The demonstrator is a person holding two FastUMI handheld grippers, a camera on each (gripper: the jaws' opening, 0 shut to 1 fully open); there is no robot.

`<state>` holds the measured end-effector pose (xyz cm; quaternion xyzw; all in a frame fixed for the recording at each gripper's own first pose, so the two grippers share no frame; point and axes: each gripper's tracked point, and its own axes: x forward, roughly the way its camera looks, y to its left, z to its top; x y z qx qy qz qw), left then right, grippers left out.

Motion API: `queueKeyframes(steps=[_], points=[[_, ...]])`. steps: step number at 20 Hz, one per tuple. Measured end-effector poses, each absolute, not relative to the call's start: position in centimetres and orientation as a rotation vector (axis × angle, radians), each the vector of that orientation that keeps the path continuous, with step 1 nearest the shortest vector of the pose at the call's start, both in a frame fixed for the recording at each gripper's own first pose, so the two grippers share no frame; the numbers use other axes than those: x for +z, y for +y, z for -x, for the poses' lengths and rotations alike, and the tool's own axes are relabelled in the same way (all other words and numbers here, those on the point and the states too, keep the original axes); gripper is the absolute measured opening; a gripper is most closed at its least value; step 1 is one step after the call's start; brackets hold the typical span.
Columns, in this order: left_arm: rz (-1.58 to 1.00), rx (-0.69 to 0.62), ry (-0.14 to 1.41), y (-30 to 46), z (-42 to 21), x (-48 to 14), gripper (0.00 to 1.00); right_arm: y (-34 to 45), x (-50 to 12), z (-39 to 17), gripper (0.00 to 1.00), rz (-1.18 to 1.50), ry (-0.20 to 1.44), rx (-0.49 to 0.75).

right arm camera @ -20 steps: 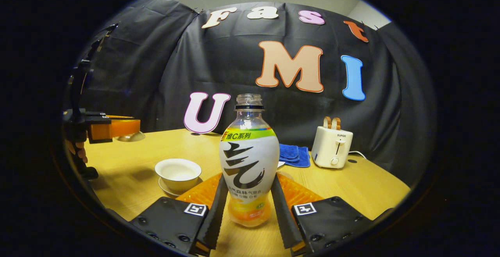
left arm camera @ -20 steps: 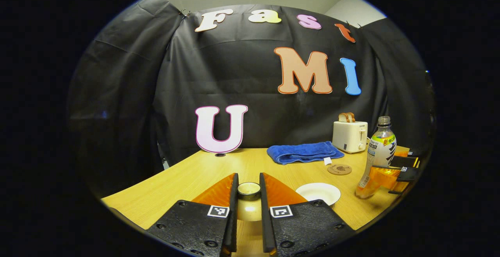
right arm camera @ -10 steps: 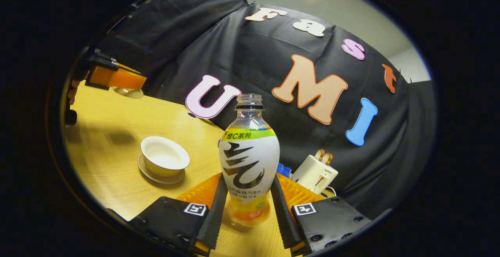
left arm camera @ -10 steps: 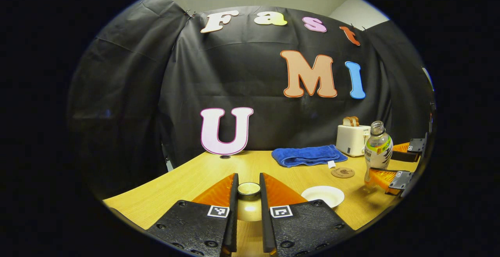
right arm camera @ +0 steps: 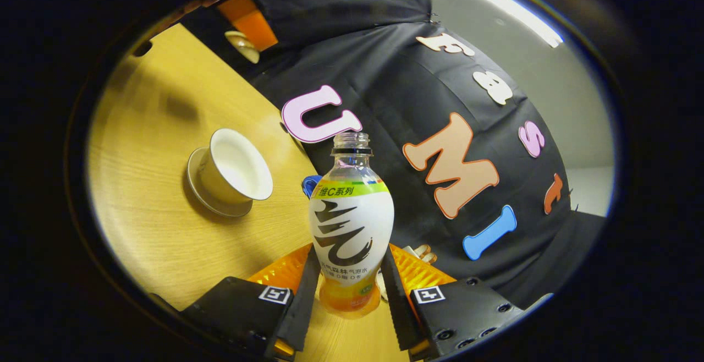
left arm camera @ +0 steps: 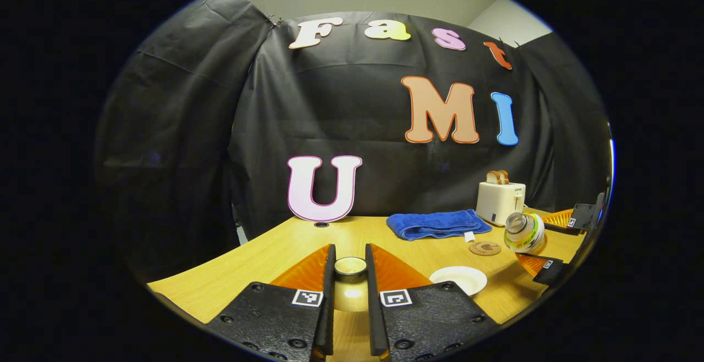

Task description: Open the teacup lid with one hand, grasp the water bottle and pour water into the teacup with the other hand; after pouring, place the water bottle on the coaster and then close the teacup lid.

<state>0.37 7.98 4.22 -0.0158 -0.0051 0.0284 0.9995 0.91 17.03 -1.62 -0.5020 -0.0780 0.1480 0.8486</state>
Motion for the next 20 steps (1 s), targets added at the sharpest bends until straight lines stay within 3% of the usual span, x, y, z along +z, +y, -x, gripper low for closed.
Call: queueKeyframes(steps=[20], points=[[0.033,0.072,-0.041,9.0,0.2,5.7,0.23,18.2,-2.7,-1.2,0.65,1.482,-0.284,0.333]])
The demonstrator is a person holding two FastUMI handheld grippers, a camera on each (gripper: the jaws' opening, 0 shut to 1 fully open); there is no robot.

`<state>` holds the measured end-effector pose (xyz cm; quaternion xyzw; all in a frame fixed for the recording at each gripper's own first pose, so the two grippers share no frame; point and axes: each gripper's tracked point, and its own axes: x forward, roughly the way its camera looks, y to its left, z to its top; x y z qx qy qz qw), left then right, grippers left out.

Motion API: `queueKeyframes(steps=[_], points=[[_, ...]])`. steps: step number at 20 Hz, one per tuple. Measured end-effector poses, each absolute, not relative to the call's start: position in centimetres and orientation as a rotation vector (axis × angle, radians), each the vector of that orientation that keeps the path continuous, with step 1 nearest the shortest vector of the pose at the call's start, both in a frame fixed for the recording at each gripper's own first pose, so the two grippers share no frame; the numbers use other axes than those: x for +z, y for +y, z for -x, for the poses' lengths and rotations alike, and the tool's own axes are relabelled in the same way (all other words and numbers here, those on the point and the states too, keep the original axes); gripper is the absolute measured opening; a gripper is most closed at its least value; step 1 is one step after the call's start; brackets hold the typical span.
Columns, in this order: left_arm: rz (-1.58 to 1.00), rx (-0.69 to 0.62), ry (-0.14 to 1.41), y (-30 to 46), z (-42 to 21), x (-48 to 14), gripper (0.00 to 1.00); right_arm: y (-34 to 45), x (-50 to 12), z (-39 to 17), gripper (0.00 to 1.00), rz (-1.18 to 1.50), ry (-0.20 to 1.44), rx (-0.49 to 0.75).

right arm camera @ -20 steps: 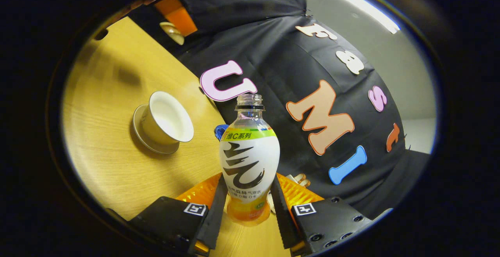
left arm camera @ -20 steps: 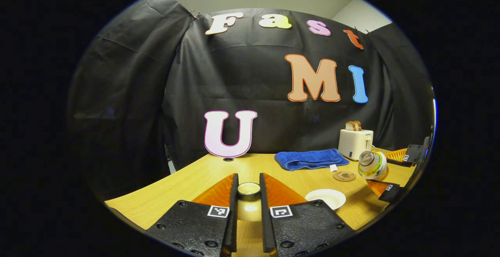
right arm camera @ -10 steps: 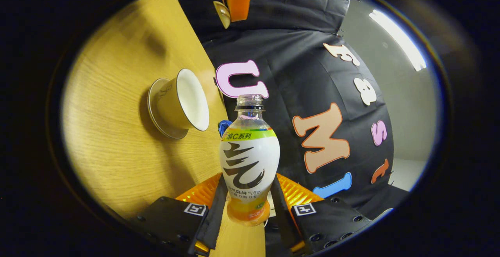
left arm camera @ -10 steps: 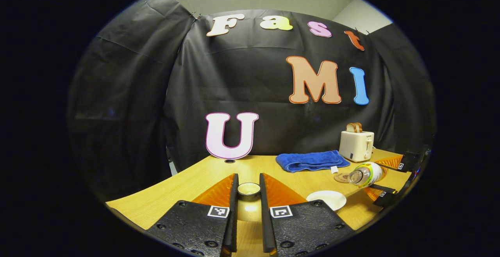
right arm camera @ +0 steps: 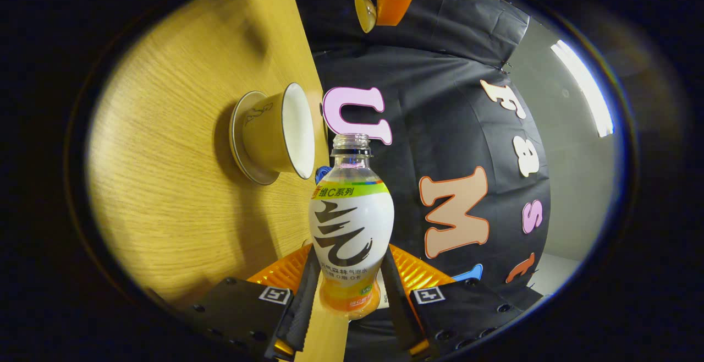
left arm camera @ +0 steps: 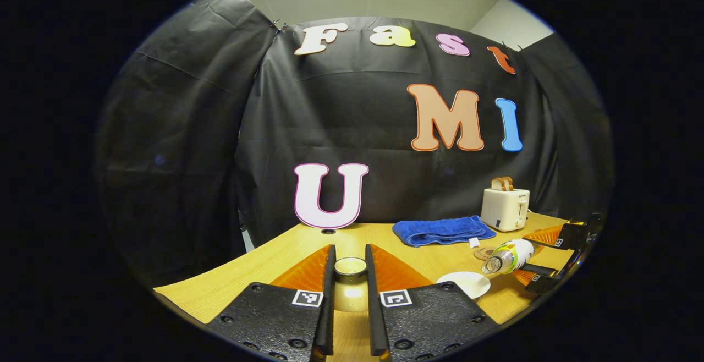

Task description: Open the teacup lid with one hand, grasp the water bottle and pour water into the teacup with the other hand; after pouring, place the water bottle on the coaster and then close the teacup lid.

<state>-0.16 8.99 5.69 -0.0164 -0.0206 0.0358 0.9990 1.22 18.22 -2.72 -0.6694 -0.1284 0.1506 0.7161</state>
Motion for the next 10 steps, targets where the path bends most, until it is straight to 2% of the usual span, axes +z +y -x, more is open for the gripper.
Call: queueKeyframes(steps=[10], points=[[0.027,0.062,-0.049,8.68,0.44,6.14,0.23,17.84,-2.95,-1.78,0.65,1.625,-0.300,0.333]])
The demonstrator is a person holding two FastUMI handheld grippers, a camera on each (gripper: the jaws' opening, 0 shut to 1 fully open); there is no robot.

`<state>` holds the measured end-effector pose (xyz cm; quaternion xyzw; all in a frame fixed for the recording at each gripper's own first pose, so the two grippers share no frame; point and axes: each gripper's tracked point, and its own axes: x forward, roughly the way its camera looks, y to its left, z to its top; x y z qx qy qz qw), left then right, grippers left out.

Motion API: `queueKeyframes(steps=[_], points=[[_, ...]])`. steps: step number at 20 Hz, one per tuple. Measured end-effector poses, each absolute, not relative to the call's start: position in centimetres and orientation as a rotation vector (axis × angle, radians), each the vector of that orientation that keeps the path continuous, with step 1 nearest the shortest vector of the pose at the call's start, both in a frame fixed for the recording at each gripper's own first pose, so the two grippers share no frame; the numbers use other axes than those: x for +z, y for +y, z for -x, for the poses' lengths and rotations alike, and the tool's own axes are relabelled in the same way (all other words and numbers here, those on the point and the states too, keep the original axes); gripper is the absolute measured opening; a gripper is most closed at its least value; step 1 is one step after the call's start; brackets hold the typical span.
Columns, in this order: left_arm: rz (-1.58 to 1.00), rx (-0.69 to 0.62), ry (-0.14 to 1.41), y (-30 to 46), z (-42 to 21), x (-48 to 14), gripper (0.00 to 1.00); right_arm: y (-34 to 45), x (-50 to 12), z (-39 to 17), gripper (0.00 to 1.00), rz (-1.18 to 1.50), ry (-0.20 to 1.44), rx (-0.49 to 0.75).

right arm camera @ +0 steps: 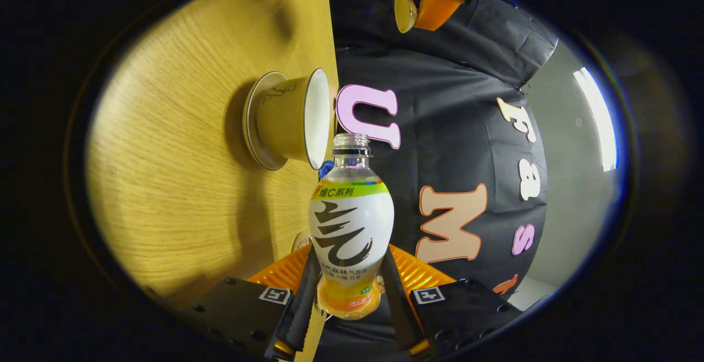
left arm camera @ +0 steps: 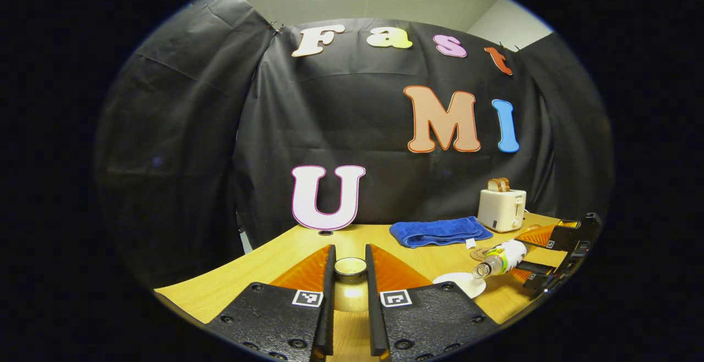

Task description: Open the teacup lid with one hand, grasp the water bottle and pour water into the teacup with the other hand; after pouring, place the water bottle on the coaster and then close the teacup lid.

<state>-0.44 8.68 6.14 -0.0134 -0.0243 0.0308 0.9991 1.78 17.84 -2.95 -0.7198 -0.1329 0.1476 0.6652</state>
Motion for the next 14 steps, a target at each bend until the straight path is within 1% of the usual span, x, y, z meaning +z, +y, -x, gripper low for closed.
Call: queueKeyframes(steps=[14], points=[[0.027,0.057,-0.047,8.6,0.5,6.2,0.23,18.4,-1.5,-1.9,0.65,1.790,-0.356,0.338]])
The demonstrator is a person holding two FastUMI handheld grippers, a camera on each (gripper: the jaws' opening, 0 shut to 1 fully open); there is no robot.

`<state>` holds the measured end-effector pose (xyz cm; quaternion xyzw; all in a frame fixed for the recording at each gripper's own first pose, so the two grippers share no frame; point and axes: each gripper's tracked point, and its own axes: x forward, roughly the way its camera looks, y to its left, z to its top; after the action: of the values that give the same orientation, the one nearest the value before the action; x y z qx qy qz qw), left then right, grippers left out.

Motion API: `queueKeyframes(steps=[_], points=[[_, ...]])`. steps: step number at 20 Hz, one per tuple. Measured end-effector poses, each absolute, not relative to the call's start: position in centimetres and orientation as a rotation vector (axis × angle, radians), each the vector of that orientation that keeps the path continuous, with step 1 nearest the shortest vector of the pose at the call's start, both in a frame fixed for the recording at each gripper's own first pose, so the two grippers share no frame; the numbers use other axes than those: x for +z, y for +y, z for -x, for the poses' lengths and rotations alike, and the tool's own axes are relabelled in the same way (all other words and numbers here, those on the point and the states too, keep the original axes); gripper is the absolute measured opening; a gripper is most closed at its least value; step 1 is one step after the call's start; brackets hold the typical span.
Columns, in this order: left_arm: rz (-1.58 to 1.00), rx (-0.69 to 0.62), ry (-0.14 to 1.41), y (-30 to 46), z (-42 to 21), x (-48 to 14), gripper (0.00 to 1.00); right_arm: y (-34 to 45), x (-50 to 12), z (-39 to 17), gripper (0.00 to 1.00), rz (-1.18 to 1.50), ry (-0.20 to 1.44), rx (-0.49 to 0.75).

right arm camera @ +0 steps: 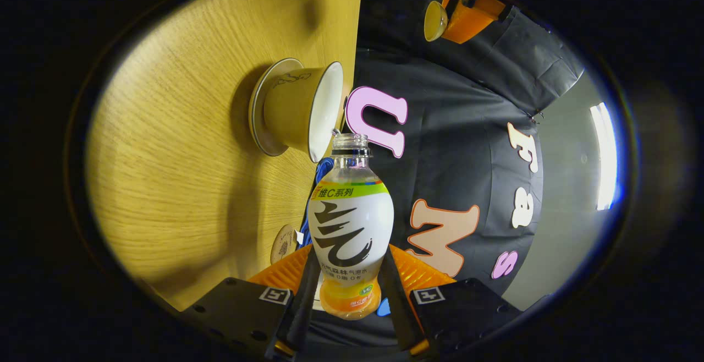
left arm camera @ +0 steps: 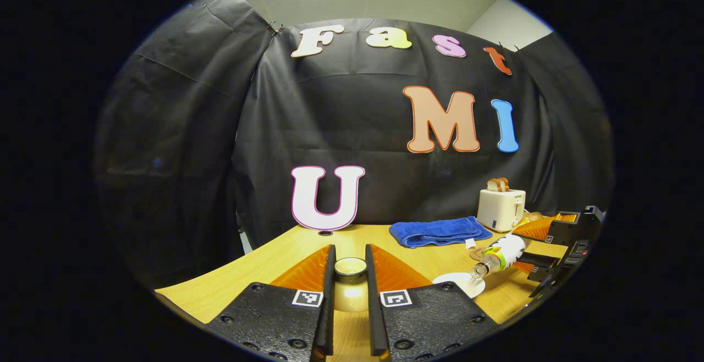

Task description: Open the teacup lid with one hand, grasp the water bottle and pour water into the teacup with the other hand; after pouring, place the water bottle on the coaster and then close the teacup lid.

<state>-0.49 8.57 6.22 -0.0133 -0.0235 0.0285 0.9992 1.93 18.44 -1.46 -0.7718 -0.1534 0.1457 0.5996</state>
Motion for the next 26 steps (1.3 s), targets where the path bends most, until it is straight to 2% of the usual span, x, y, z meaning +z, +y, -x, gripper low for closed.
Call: queueKeyframes(steps=[26], points=[[0.050,0.062,-0.052,9.2,0.7,6.7,0.23,20.1,-0.3,-1.7,0.65,2.053,-0.494,0.367]])
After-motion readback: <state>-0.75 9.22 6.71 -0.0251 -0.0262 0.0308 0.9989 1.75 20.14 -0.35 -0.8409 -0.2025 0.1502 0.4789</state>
